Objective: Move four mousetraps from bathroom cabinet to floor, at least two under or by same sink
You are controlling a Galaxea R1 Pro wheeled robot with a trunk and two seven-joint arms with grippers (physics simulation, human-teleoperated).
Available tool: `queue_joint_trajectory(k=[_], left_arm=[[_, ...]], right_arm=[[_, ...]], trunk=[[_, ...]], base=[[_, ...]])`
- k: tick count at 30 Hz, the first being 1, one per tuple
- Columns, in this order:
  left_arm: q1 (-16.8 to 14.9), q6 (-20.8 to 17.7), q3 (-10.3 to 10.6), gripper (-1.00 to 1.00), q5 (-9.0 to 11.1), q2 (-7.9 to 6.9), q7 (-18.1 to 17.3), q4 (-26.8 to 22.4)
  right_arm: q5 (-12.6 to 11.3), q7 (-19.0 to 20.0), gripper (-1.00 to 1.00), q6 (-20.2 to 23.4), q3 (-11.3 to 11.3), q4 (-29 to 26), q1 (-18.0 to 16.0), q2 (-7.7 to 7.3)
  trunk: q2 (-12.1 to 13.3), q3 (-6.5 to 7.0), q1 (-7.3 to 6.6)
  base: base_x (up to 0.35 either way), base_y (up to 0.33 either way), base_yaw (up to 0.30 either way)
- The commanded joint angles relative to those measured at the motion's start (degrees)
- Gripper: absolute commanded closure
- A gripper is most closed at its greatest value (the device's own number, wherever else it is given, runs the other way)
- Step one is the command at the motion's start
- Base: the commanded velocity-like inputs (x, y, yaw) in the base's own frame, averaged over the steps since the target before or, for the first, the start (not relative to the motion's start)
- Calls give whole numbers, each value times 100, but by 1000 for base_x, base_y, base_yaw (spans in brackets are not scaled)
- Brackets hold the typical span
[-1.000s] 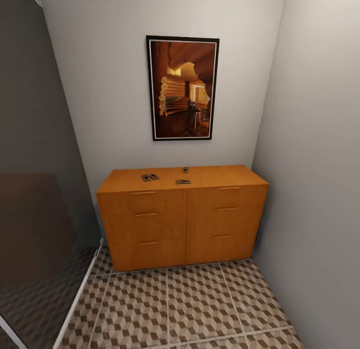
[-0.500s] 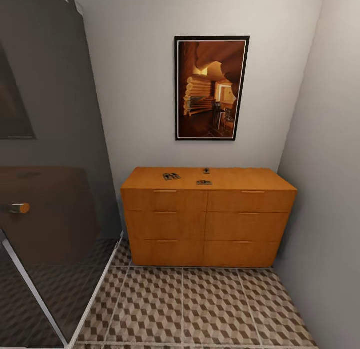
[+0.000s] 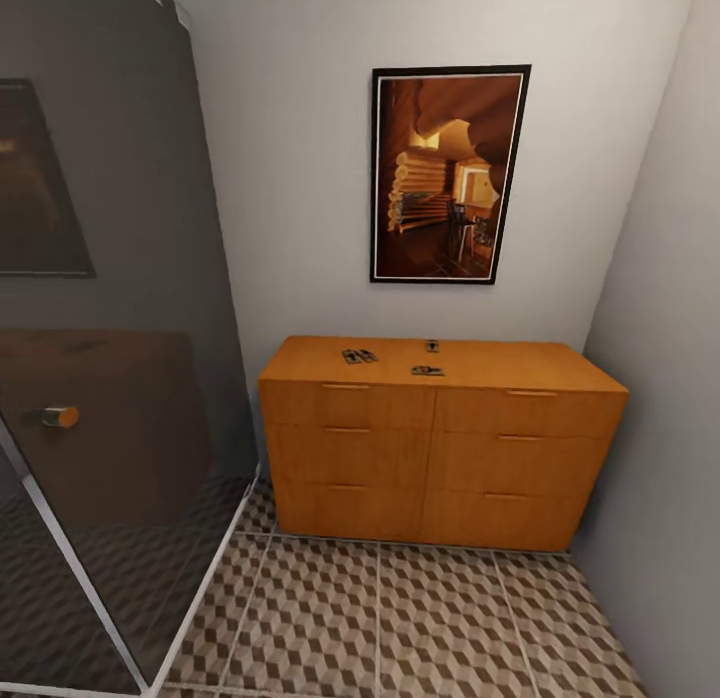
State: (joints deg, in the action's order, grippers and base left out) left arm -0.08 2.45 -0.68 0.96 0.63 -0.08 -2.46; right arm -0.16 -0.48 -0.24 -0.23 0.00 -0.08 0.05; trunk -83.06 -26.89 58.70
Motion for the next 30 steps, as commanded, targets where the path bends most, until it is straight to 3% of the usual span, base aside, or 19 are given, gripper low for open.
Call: queue_joint_trajectory(k=[1,21,30], left_arm=[[-1,14,-5,-100,10,0,-1,0],[-1,14,-4,-100,10,-1,-1,0],[-1,18,-6,-100,5,-1,-1,0]], right_arm=[[-2,-5,-100,-2,-2,0,-1,1],[-10,-5,-100,-10,-3,0,-1,2],[-17,2,-100,-3,-3,0,-1,4]], trunk=[[-2,-4,3],[-2,-4,3],[-2,-4,3]], base=[[276,0,10],[309,0,-4],[158,0,-163]])
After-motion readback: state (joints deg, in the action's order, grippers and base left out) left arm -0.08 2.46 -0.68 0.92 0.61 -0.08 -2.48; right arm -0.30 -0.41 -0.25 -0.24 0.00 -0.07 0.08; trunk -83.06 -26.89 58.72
